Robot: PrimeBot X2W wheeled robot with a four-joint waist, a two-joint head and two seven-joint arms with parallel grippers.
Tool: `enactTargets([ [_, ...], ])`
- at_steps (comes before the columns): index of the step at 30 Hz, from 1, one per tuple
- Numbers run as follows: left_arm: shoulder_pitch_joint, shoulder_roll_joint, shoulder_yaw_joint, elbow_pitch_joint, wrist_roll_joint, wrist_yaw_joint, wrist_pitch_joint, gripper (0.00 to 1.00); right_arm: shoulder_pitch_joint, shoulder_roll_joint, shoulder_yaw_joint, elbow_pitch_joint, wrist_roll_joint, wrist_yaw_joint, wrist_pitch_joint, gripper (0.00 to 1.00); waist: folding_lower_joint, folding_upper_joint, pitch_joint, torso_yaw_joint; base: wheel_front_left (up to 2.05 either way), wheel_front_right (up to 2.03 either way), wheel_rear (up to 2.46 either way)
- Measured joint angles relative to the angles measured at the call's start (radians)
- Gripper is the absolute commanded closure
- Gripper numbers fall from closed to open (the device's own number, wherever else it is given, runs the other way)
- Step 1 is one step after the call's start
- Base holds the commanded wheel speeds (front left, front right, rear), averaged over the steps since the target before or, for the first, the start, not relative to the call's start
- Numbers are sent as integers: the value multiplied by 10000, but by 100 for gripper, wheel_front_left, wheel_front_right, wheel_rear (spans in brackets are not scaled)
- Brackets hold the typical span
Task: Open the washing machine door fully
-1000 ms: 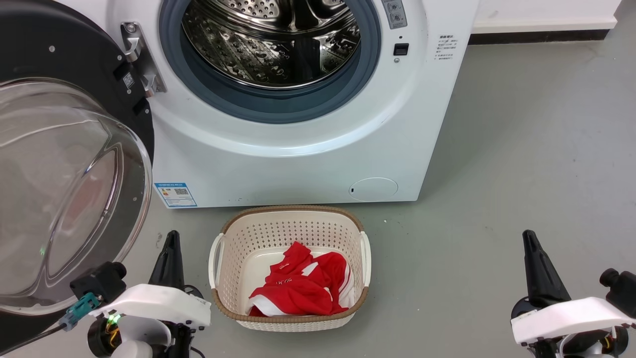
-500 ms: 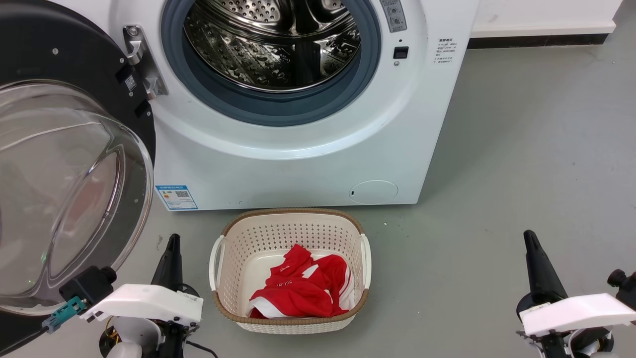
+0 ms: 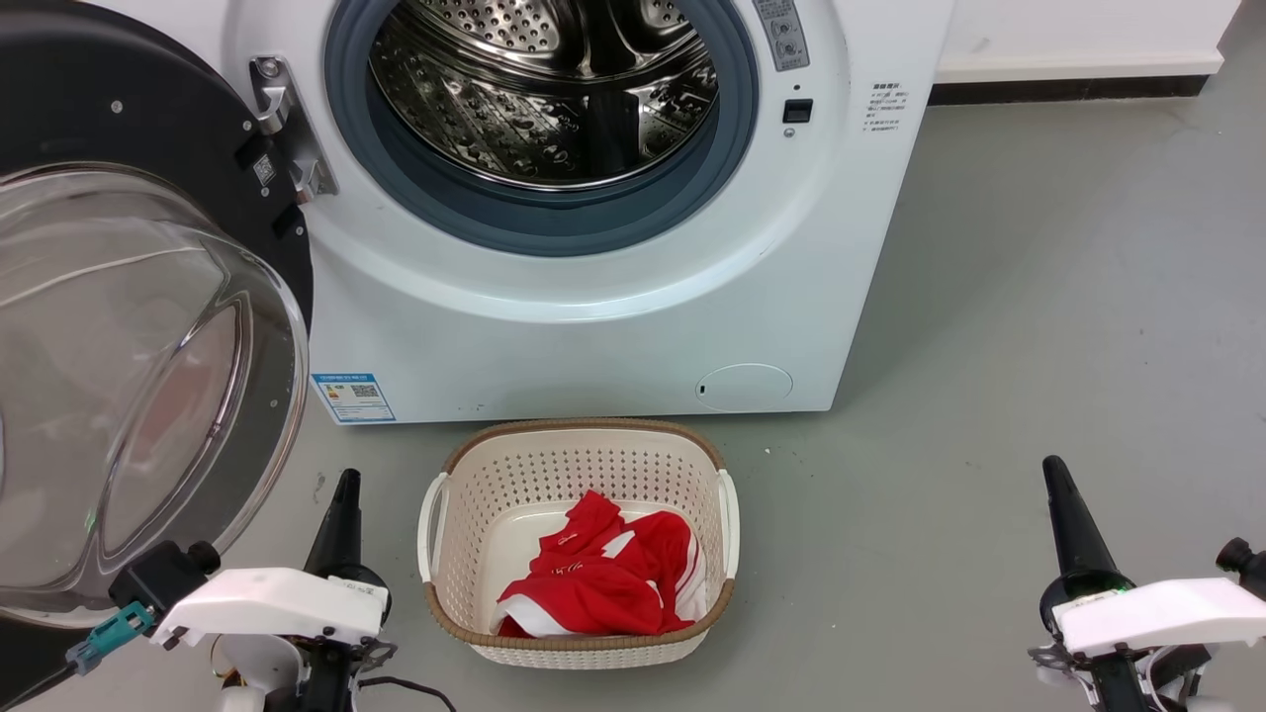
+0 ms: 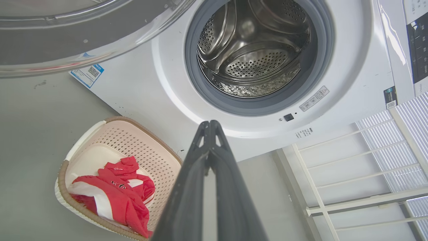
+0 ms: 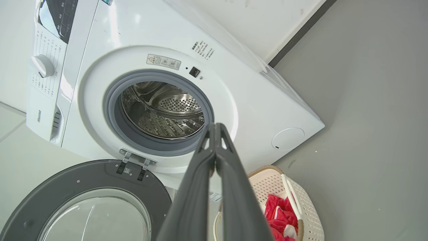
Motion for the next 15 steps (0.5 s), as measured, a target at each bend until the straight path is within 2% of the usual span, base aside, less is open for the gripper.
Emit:
enactTargets([
  [15,-3,-257,418,111,-1659,-424,451,100,-136,-17,-96,268,1927,0,362,100,0,0,-110,12,0,0,0],
])
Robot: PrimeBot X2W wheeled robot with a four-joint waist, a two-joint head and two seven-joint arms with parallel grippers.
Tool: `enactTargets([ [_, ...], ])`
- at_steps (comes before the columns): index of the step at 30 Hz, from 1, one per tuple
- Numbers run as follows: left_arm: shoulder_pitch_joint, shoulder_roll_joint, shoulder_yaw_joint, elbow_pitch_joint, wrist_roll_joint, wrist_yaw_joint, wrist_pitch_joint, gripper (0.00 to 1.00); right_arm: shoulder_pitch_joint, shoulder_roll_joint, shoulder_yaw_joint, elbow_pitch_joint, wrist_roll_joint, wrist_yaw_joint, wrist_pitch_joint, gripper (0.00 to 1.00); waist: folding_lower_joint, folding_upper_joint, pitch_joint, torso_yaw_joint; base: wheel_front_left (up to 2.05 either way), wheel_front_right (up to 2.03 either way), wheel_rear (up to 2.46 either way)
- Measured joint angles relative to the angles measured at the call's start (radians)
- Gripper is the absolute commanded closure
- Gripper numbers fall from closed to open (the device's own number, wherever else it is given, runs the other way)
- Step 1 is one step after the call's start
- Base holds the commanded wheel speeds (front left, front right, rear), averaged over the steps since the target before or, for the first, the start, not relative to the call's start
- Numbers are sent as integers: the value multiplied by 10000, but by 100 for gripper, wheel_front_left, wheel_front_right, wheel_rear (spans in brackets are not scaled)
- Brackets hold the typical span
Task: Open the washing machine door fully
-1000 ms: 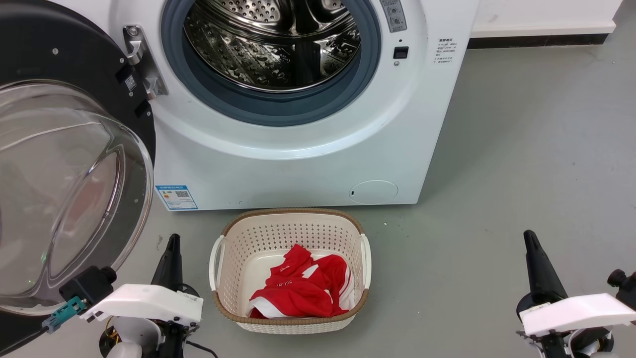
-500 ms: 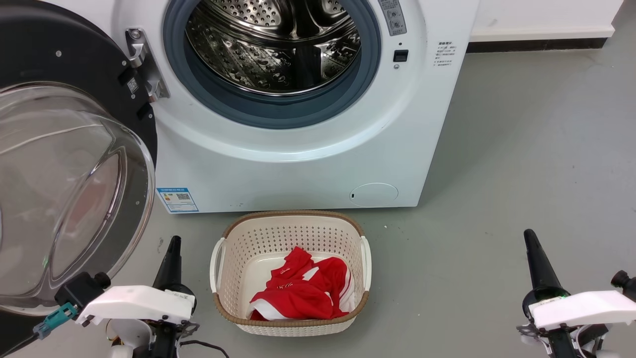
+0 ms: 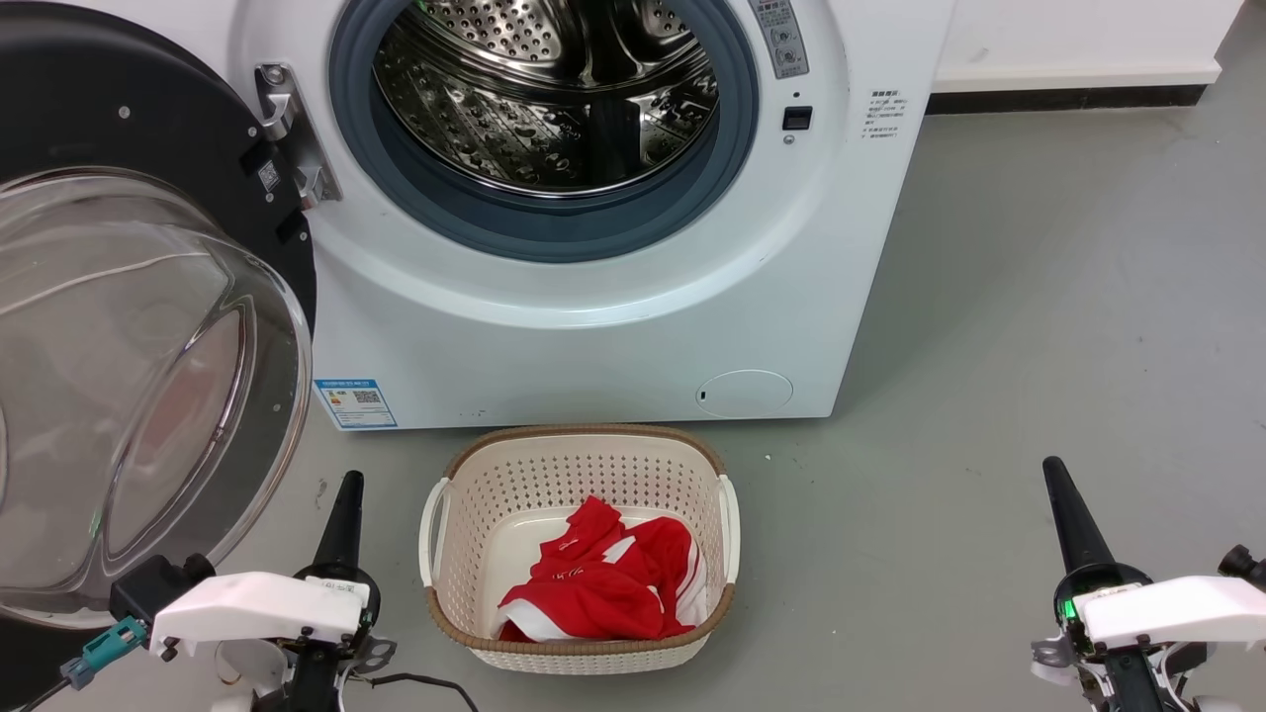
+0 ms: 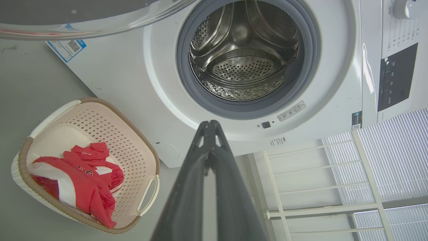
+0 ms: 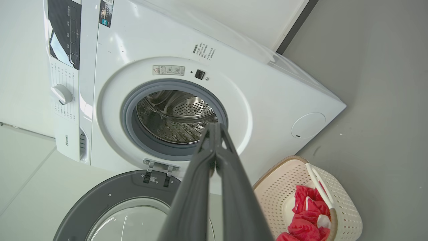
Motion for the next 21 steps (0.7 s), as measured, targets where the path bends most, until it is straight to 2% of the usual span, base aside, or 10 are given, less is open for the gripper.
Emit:
enactTargets([
  [21,-4,-261,428,109,-1714,-405,508,100,-213,0,-123,274,1975,-2,403,100,0,0,-135,15,0,0,0],
])
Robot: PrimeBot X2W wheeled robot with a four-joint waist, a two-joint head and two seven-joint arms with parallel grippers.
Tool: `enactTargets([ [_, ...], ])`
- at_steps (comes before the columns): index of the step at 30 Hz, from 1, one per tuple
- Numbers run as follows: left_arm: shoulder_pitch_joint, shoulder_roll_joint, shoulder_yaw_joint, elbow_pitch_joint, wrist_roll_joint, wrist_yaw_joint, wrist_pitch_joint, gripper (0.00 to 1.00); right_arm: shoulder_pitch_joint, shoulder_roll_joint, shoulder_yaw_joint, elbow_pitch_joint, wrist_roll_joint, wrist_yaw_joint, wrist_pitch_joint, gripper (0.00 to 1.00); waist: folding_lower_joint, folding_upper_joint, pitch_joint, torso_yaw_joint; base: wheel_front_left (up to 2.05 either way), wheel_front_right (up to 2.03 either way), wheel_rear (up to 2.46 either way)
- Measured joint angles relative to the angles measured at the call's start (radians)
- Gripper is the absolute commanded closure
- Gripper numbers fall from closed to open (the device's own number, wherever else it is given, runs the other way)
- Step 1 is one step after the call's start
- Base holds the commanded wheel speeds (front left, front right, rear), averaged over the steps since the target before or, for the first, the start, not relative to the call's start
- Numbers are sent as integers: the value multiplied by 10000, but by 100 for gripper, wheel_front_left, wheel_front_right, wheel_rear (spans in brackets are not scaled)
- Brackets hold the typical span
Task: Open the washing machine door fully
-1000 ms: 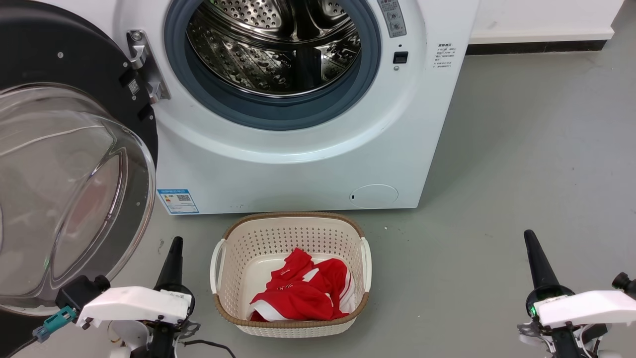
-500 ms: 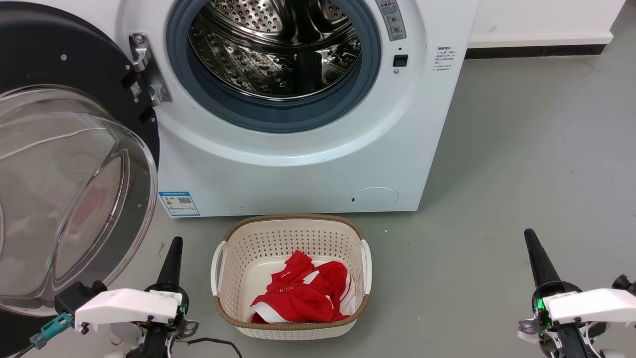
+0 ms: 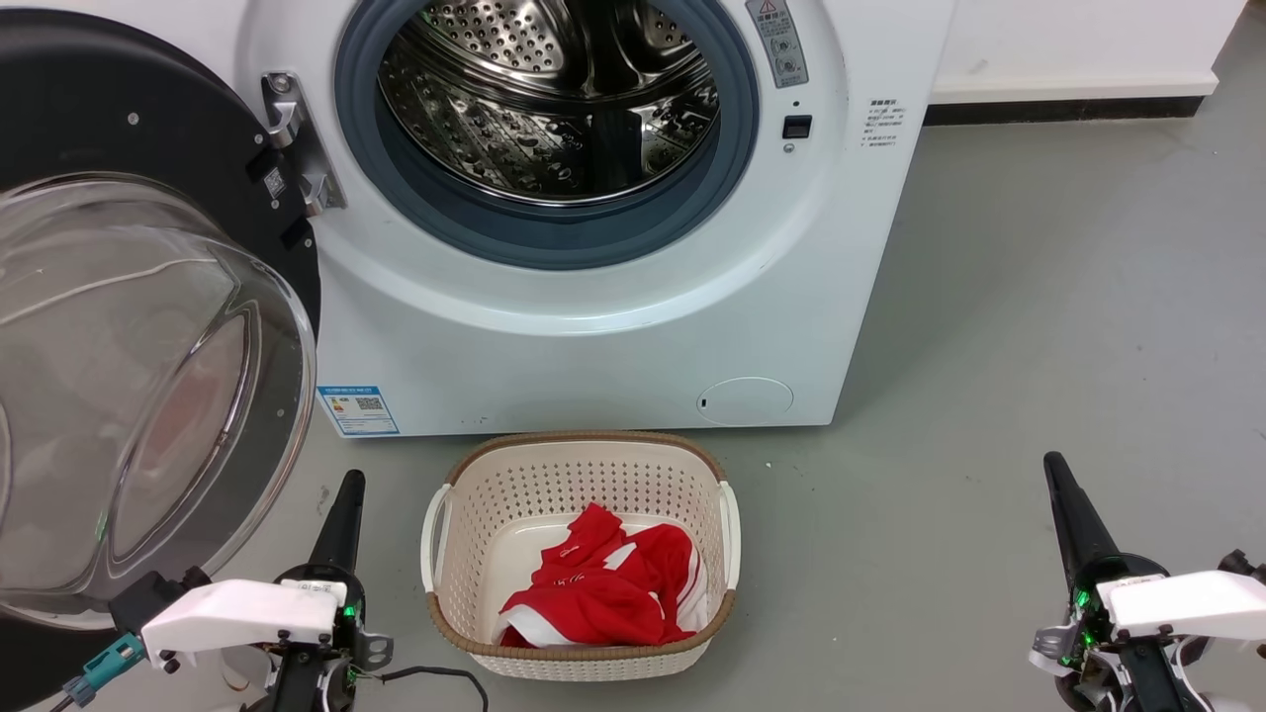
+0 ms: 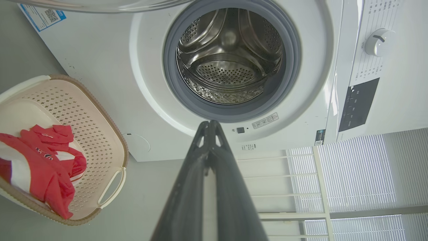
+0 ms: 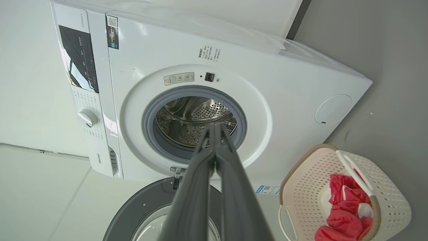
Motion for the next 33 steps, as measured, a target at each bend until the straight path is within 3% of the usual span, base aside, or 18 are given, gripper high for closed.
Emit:
enactTargets([
  [33,-15,-337,587,151,-2176,-541,627,100,-254,25,-217,372,2481,0,545,100,0,0,-212,24,0,0,0],
])
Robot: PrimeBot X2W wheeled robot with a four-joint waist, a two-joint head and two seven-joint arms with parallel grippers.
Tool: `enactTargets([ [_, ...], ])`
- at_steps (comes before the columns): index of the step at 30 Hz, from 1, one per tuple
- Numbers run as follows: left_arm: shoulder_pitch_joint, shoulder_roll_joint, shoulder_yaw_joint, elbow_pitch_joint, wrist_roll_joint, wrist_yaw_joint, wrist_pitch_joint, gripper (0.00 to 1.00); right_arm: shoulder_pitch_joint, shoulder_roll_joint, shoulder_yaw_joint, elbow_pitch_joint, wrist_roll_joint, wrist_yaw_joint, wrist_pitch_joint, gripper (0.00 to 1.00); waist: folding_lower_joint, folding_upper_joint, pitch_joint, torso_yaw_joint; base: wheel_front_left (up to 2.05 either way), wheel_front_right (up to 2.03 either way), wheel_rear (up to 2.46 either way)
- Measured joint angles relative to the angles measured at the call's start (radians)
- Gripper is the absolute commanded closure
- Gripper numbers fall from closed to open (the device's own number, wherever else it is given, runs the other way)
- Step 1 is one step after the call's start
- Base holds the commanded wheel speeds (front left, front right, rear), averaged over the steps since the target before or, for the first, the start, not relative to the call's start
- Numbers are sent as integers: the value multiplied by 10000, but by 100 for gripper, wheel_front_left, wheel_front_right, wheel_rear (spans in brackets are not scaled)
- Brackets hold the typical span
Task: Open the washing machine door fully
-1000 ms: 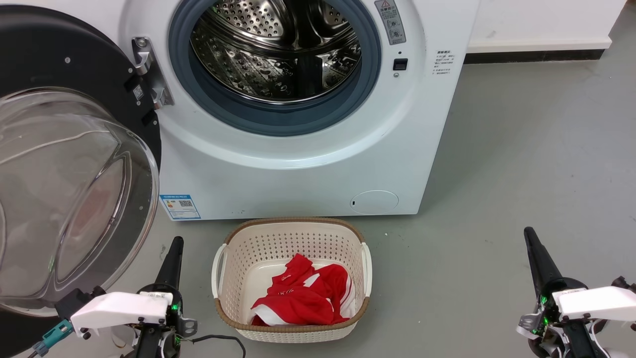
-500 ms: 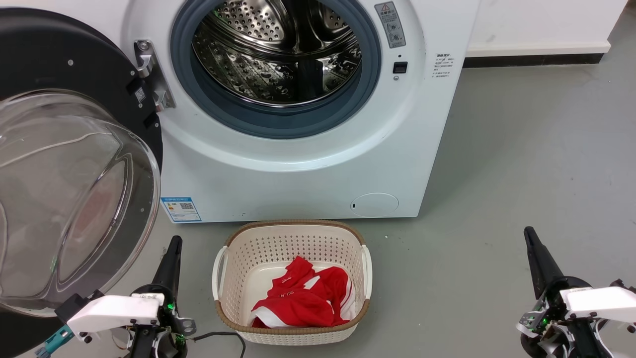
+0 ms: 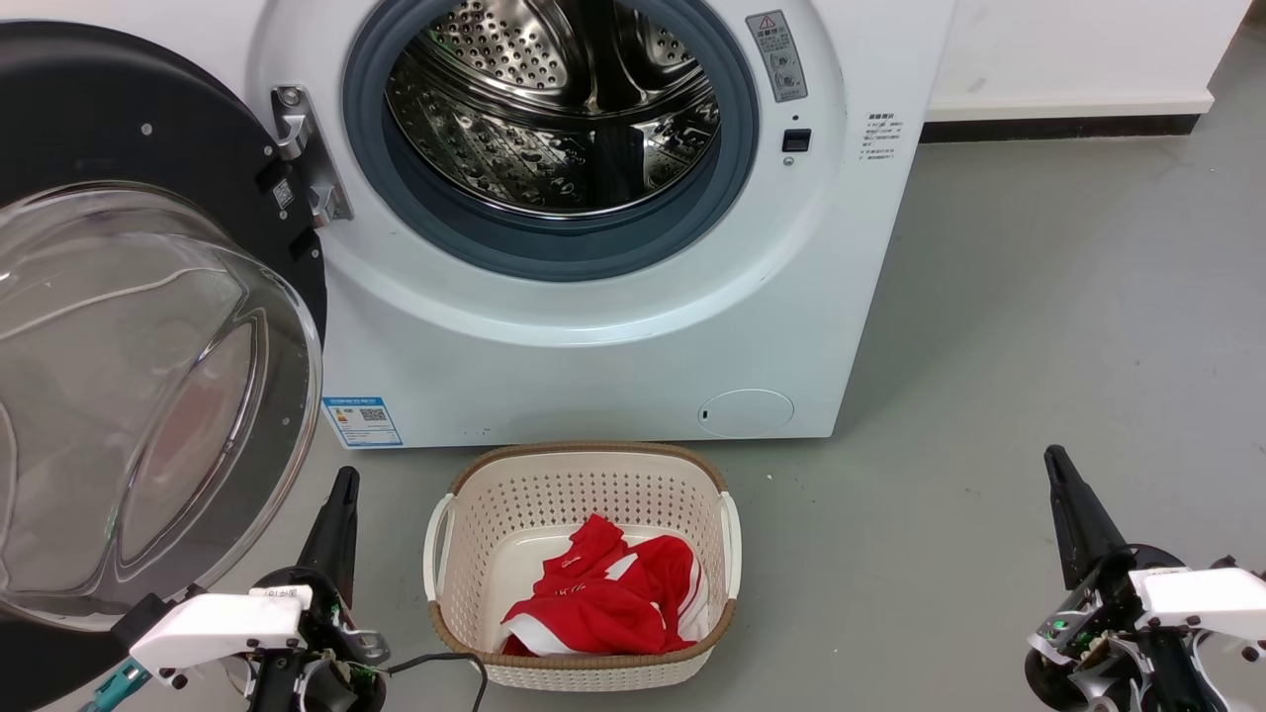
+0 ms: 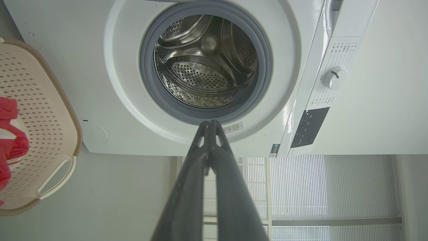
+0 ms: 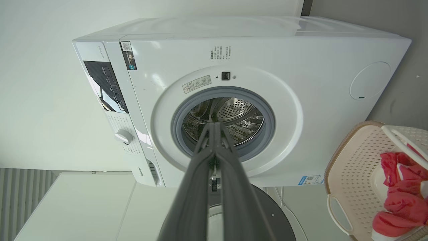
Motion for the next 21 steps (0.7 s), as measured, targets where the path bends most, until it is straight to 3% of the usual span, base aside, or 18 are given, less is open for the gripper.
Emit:
enactTargets([
  [21,-3,-21,31,6,-52,-12,33,100,-5,58,-82,15,17,0,65,100,0,0,-2,1,0,0,0],
])
